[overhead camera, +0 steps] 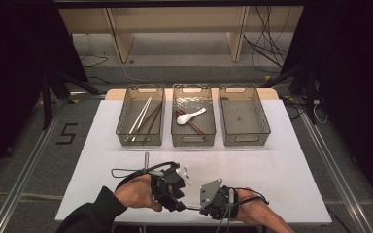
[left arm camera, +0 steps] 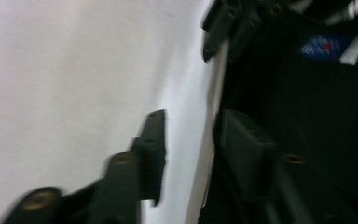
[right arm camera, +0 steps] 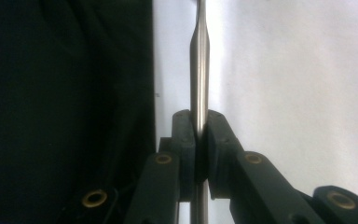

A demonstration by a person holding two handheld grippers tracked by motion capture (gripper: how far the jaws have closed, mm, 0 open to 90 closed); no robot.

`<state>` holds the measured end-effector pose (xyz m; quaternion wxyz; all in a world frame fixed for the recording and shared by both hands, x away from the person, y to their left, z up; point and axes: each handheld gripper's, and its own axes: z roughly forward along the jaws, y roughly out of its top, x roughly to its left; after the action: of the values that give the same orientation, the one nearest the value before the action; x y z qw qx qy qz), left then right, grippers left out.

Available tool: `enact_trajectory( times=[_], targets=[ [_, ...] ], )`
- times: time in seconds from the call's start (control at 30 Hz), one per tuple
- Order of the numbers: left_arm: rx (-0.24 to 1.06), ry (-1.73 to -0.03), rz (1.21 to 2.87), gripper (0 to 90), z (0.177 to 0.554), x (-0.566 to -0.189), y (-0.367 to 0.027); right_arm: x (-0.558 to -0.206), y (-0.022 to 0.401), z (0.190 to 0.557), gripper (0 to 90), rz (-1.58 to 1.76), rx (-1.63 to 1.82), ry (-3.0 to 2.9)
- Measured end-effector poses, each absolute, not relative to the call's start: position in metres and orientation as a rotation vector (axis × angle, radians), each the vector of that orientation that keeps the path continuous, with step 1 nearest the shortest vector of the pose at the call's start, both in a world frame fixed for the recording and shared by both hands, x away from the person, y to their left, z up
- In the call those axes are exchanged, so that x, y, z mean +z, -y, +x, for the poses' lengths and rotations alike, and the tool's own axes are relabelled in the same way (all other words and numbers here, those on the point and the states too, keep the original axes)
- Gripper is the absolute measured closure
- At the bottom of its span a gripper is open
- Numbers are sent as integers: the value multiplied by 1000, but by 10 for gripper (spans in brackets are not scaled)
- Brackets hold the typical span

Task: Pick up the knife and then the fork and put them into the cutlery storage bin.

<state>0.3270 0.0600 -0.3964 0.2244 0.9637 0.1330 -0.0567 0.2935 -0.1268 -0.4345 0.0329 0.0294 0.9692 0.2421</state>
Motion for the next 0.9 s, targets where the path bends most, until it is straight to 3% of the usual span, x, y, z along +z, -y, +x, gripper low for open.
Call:
enact_trajectory(
  times=[0.13,0.37,0.9],
  targets=[
    [-138,-443,2596,434,331,-384,-68,-434,131,298,845,151,724,-2974],
    [-65,-582,2529,316,339,-375,-86,-430,145,307,845,275,695,-2938],
    [48,-873,2470,216,347,-396,-124,-416,196,346,844,638,638,-2779]
  ],
)
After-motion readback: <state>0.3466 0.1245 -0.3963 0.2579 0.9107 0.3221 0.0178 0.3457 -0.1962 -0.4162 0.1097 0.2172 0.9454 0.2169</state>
